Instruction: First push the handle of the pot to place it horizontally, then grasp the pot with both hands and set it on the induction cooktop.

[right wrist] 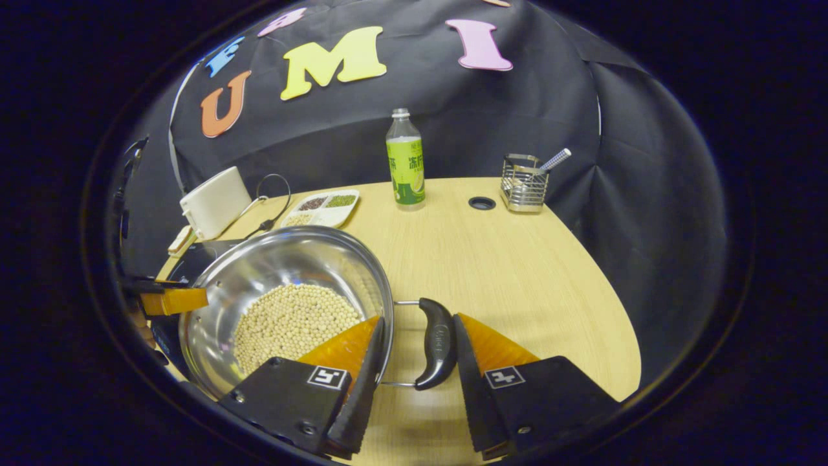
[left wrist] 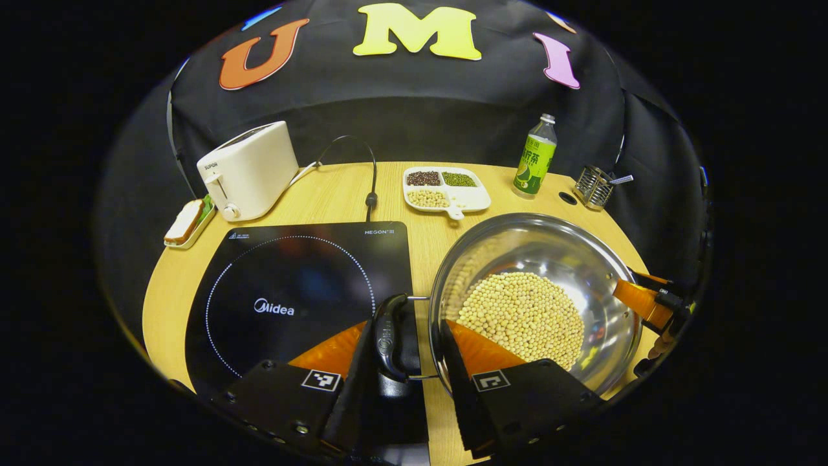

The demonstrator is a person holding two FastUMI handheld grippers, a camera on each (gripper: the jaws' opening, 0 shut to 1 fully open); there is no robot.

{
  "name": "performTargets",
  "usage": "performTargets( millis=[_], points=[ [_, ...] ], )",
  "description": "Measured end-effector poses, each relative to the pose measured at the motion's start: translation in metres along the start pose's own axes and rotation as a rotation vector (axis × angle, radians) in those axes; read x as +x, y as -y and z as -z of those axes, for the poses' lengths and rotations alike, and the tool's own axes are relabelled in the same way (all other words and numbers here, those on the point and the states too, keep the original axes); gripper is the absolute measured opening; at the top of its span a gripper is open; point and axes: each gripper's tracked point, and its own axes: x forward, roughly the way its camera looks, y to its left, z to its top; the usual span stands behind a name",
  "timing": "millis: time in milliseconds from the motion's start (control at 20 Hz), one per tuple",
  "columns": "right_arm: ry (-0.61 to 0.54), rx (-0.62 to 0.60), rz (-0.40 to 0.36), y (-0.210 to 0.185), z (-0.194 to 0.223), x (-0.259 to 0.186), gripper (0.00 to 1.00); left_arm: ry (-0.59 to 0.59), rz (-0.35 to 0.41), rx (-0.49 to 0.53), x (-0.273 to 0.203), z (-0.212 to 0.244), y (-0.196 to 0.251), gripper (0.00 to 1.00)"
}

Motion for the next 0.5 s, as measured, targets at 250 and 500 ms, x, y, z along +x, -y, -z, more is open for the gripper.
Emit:
performTargets(
  millis=[250, 500],
  points=[
    [0.01, -0.005, -0.001, -0.002, -0.005, -0.023, 0.62, 0.038, -0.003, 0.026, -0.022, -0.004, 0.001, 0.59],
    [0.034, -0.003, -0.006, -0.01, -0.03, -0.054, 0.63, 0.087, 0.014, 0.018, -0.049, -0.021, 0.0, 0.59]
  ],
)
